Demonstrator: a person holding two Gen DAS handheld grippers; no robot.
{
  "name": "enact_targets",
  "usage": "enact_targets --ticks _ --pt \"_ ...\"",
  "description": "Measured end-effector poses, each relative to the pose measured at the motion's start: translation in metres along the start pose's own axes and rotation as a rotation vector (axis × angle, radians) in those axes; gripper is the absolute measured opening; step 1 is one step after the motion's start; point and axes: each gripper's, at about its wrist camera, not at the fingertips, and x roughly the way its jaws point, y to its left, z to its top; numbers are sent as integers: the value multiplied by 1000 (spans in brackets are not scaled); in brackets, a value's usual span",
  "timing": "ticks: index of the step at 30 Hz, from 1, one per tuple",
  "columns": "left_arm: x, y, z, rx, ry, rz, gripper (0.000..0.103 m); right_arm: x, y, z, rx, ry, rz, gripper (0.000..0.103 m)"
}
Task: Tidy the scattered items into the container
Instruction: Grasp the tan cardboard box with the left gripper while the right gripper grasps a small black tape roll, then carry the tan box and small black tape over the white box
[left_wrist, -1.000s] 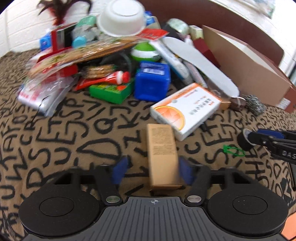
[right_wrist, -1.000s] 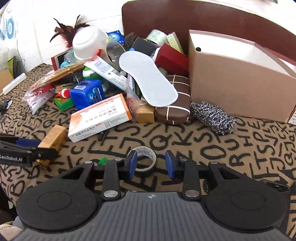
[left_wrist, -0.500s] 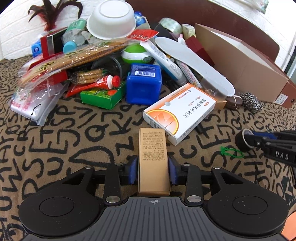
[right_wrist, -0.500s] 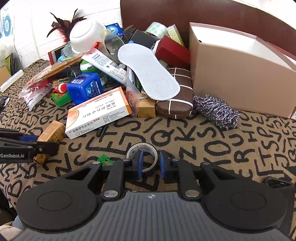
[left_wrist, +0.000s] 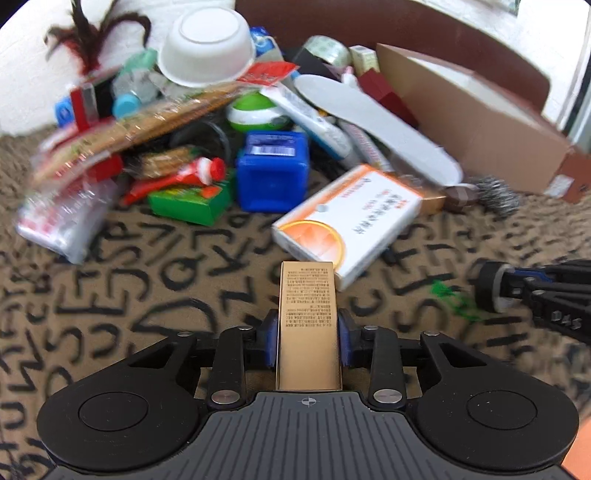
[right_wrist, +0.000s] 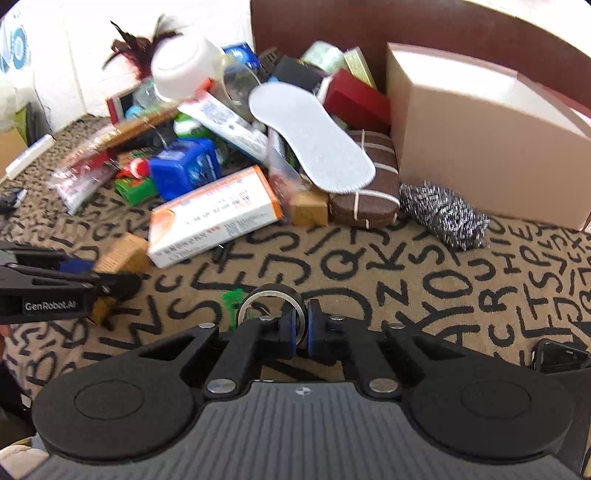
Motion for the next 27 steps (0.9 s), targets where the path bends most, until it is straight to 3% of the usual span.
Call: enact_targets --ticks 10,15,23,27 --pt "-50 -28 38 39 -129 -123 31 -63 -11 40 11 -160 95 7" --pt "-70 -39 66 54 -192 -178 31 -96 -27 73 -4 -254 93 6" --pt "-84 -84 139 137 -304 -288 31 -128 -59 134 -8 -356 43 7" --pt "-72 -110 189 138 -327 -330 31 -138 -79 176 -35 -392 -48 7"
